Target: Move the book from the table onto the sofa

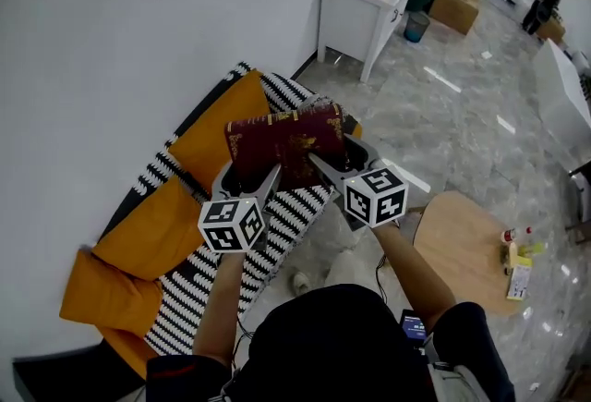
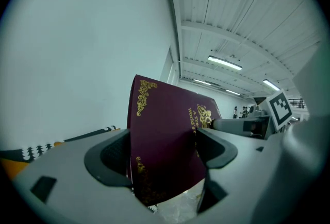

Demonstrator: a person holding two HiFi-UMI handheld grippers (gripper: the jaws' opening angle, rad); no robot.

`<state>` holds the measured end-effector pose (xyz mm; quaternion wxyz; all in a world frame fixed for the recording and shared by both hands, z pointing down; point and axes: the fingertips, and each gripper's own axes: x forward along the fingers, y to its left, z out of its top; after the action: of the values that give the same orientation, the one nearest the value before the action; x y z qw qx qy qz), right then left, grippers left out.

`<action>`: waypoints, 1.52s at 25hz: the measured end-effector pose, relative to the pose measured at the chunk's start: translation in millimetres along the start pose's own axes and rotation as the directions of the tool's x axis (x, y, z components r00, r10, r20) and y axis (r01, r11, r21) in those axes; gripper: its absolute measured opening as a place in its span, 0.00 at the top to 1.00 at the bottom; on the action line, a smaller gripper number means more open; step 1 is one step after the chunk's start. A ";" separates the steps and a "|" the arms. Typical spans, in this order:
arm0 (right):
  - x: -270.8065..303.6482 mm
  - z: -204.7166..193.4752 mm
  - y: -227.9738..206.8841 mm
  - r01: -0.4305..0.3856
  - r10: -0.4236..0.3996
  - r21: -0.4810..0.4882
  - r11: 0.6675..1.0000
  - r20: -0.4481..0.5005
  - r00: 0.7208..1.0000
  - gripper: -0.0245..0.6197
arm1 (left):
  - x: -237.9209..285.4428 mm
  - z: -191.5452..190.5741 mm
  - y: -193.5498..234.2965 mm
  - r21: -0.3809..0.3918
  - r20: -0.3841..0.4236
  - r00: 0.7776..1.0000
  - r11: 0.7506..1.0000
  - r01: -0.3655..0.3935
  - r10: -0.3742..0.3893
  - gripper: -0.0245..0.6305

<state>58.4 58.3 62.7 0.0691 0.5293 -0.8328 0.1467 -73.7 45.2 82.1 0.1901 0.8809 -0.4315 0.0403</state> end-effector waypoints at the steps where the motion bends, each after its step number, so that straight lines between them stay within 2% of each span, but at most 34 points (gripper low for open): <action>1: 6.7 -1.5 1.9 -0.009 0.009 -0.002 1.000 -0.008 1.000 0.46 | 0.0 -1.9 6.5 -0.010 0.000 1.000 1.000 -0.009 0.009 0.34; 14: 100.2 -33.3 -10.9 -0.123 0.126 0.031 0.992 -0.127 0.984 0.46 | 36.5 -30.1 78.9 -0.094 -0.065 0.989 0.986 -0.137 0.131 0.34; 21: 144.0 -60.8 -33.4 -0.147 0.160 0.083 0.986 -0.187 0.969 0.46 | 71.4 -50.7 109.7 -0.097 -0.123 0.980 0.981 -0.169 0.157 0.34; 26: 173.1 -104.8 -50.0 -0.153 0.180 0.119 0.981 -0.266 0.947 0.46 | 94.4 -93.1 131.6 -0.123 -0.188 0.967 0.972 -0.199 0.174 0.34; 30: 190.6 -146.8 -61.6 -0.162 0.205 0.153 0.975 -0.331 0.921 0.46 | 107.1 -135.4 144.9 -0.170 -0.243 0.950 0.956 -0.238 0.193 0.34; 34: 213.1 -186.8 -73.3 -0.176 0.223 0.156 0.972 -0.369 0.902 0.46 | 122.0 -178.2 162.4 -0.217 -0.278 0.938 0.938 -0.269 0.205 0.34; 38: 235.0 -228.7 -76.1 -0.186 0.235 0.157 0.970 -0.404 0.884 0.46 | 131.8 -218.3 185.8 -0.231 -0.305 0.931 0.934 -0.274 0.198 0.34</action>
<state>16.8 -101.7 355.9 0.1996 0.3949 -0.8412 0.3109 -115.3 -75.4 370.7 0.3603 0.7736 -0.5057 0.1268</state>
